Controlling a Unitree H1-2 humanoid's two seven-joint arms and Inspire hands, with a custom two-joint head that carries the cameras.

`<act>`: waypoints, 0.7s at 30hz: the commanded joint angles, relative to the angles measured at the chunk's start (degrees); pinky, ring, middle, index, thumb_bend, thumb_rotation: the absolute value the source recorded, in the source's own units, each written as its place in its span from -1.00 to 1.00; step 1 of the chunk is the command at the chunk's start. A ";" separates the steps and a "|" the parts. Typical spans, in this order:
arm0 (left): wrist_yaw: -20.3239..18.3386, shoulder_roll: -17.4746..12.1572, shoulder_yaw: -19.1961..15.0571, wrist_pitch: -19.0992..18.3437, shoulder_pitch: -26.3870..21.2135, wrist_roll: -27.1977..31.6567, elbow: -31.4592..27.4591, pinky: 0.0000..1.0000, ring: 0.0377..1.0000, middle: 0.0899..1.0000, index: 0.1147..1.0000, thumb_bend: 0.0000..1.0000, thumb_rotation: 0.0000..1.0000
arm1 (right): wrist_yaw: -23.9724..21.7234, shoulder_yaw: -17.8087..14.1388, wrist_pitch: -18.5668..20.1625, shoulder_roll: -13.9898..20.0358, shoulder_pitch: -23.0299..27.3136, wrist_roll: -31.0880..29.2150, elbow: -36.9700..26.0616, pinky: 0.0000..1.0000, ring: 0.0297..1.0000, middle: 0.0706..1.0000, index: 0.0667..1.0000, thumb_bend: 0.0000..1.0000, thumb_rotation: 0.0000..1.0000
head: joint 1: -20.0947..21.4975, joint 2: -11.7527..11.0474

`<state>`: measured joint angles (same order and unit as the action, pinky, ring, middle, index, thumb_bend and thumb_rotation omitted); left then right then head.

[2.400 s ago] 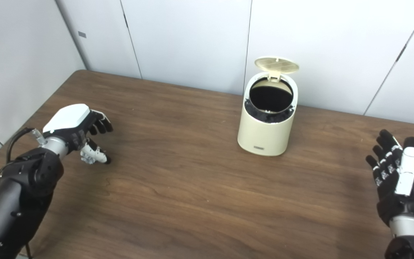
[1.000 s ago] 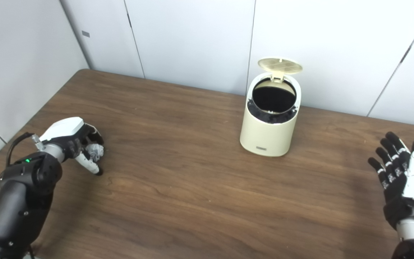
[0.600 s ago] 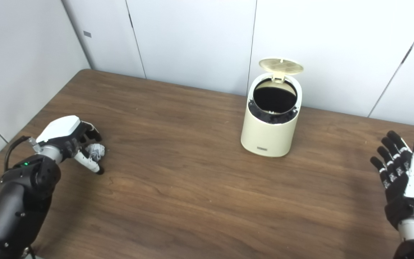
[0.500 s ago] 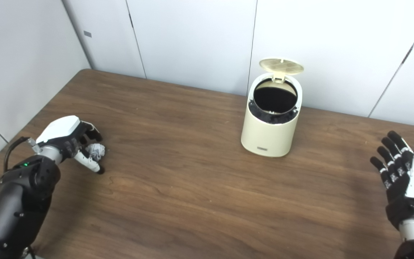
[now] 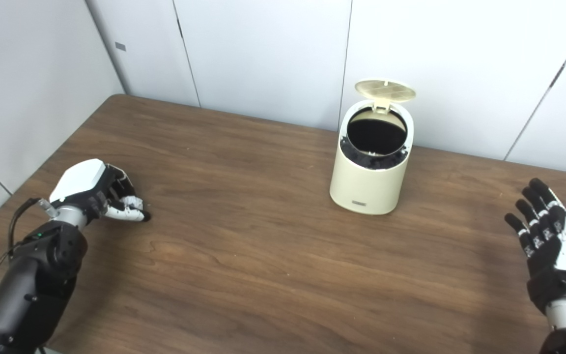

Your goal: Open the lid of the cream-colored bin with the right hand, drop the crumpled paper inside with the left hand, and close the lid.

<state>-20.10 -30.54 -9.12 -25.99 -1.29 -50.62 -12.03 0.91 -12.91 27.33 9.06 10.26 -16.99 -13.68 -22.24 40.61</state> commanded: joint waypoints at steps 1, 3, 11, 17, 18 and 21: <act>1.06 -1.85 0.43 0.05 -0.76 0.40 -0.28 -0.07 -0.10 -0.01 -0.25 0.00 -1.00 | -0.28 -0.36 -0.64 0.81 2.07 -0.68 -1.34 0.77 0.86 0.82 0.72 0.29 1.00 | -0.02 0.03; 1.27 -2.26 0.70 0.14 -0.61 0.56 -0.36 -0.04 -0.08 -0.01 -0.26 0.00 -1.00 | -0.13 -0.37 -0.57 0.74 1.98 -0.94 -1.54 0.79 0.88 0.84 0.73 0.31 1.00 | 0.01 0.09; 0.41 -2.20 0.39 -0.83 -1.01 0.60 -0.75 -0.12 -0.15 -0.01 -0.24 0.00 -1.00 | -0.06 -0.39 -0.60 0.86 2.06 -1.49 -1.27 0.75 0.86 0.84 0.72 0.28 1.00 | 0.05 0.20; 0.43 -2.61 0.80 -0.26 -1.01 1.99 -3.13 -0.10 -0.13 -0.02 -0.25 0.00 -1.00 | -0.22 -0.18 -0.56 0.97 1.88 -1.61 -1.47 0.80 0.89 0.86 0.75 0.32 1.00 | 0.05 0.23; 0.43 -2.56 0.81 -0.26 -1.10 2.21 -3.79 -0.09 -0.12 -0.02 -0.25 0.00 -1.00 | -0.24 -0.08 -0.55 1.05 1.82 -1.48 -1.53 0.81 0.90 0.88 0.76 0.34 1.00 | 0.05 0.23; -0.75 -1.84 0.51 -0.78 -1.89 2.09 -6.36 -0.09 -0.12 -0.02 -0.25 0.00 -1.00 | -0.07 0.10 -0.51 1.07 1.77 -1.22 -1.58 0.81 0.90 0.88 0.76 0.35 1.00 | 0.18 0.22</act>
<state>-21.36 -31.46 -7.82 -26.50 -1.12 -48.58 -15.42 1.17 -12.80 27.36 9.11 10.25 -17.93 -13.69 -21.97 40.78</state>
